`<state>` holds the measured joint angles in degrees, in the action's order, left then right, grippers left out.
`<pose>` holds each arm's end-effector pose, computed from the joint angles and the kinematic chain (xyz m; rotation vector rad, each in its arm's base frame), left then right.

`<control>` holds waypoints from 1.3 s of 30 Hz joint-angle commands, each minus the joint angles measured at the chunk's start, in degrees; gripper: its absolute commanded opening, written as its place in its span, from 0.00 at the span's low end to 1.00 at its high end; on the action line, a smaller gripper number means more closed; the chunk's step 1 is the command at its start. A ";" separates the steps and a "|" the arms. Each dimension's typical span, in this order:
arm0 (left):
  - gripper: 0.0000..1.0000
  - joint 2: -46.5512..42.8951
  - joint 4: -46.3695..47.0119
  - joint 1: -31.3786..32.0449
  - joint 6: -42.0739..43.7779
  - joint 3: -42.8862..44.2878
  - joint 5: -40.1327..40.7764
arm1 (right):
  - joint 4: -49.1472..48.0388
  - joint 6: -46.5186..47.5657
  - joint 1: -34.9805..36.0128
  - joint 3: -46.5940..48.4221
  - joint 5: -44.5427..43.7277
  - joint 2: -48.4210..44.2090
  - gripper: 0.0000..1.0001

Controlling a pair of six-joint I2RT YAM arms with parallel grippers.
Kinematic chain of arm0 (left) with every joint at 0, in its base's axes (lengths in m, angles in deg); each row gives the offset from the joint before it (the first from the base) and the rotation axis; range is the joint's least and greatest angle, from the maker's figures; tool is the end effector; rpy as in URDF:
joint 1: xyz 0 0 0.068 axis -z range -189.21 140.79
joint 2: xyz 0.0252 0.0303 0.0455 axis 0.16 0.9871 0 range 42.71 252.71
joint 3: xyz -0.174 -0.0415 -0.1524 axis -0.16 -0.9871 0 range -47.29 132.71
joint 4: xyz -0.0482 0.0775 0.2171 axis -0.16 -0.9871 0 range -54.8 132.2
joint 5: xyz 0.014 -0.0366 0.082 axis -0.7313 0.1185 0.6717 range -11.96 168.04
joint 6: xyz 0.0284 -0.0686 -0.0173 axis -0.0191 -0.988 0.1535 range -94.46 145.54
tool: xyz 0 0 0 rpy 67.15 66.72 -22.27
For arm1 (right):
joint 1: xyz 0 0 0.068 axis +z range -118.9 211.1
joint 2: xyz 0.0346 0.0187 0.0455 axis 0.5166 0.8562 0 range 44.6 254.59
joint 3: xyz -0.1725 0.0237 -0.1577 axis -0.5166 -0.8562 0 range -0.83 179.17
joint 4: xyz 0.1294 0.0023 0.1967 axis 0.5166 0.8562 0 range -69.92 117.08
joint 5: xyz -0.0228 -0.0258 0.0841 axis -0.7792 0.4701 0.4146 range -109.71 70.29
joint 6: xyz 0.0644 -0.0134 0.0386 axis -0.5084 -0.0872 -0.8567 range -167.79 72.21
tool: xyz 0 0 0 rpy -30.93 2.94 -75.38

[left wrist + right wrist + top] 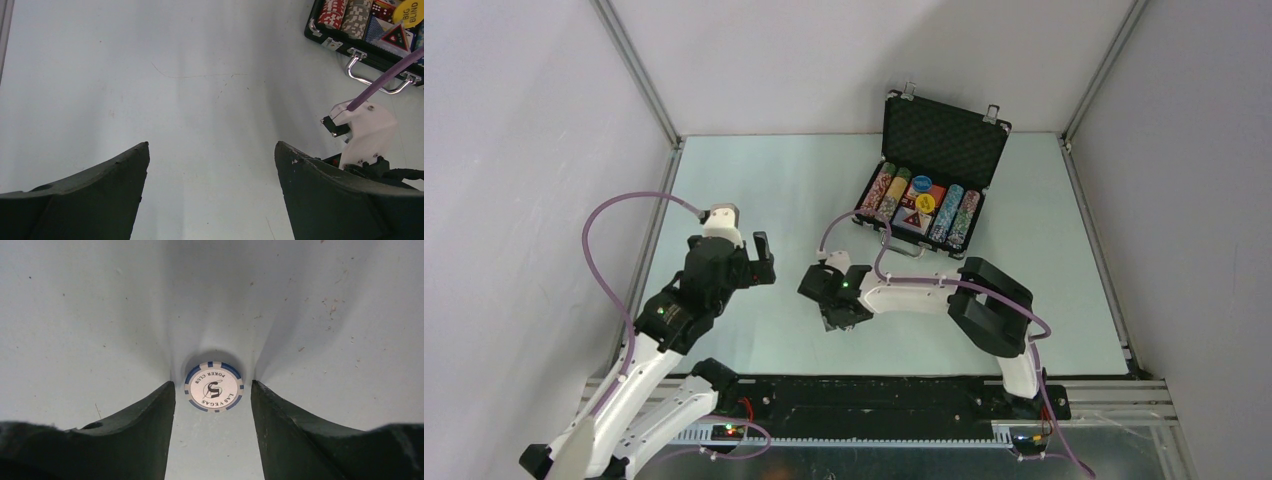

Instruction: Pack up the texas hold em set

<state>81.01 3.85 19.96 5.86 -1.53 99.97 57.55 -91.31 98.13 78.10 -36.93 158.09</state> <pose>0.1568 -0.0598 0.2717 -0.0552 2.0686 -0.1195 0.1598 0.3278 0.1167 -0.4894 2.6726 0.1188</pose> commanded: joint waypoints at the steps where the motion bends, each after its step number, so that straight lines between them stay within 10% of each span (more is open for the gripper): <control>1: 1.00 -0.21 0.48 -0.42 -0.69 0.91 -0.46 | -1.92 -1.69 -0.55 -1.60 0.89 -0.25 0.60; 13: 1.00 -0.04 0.61 -0.51 -0.66 0.85 -0.79 | -0.70 -1.60 -0.30 -1.68 -0.69 -0.85 0.43; 39: 1.00 2.27 3.01 -1.47 -8.93 -0.17 -11.89 | -0.19 7.91 -0.16 -1.72 -2.55 -13.37 0.44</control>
<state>81.97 3.98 19.00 2.71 -1.53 95.62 56.13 -88.32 97.95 76.03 -37.30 148.71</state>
